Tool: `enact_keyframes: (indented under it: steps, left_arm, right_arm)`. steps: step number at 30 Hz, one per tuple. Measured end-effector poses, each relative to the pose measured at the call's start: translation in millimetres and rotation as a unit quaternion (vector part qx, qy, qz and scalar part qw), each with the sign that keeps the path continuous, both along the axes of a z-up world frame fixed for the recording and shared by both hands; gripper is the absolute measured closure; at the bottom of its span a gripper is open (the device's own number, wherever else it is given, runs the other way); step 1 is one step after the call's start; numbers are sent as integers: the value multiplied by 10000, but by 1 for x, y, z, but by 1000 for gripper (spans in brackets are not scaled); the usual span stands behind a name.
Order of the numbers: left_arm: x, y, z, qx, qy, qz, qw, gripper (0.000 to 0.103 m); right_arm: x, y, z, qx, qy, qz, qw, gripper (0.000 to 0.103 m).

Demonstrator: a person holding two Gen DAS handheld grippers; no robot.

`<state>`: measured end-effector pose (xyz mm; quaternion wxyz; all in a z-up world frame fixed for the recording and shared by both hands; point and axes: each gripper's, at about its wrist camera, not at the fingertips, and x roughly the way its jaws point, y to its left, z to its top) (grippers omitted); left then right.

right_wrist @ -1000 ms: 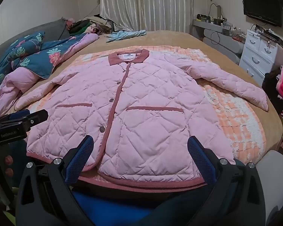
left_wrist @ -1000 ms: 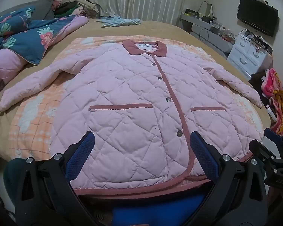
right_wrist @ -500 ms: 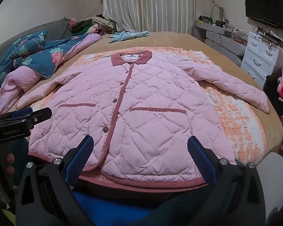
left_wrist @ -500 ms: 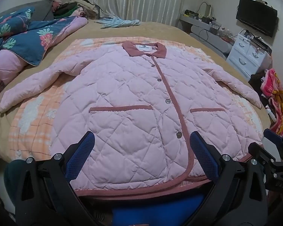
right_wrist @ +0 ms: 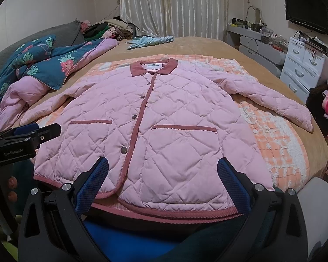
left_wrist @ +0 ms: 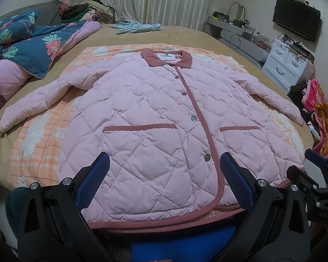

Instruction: Fold large clothes

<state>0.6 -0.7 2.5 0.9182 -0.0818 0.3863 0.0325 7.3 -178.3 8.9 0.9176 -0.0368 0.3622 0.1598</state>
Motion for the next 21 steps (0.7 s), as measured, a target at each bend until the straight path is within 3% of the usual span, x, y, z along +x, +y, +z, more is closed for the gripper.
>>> enact_keyframes:
  steps: [21]
  left_arm:
    - [1, 0, 3, 20, -14, -2, 10000, 8]
  right_arm:
    - [1, 1, -1, -8, 13, 7, 10000, 4]
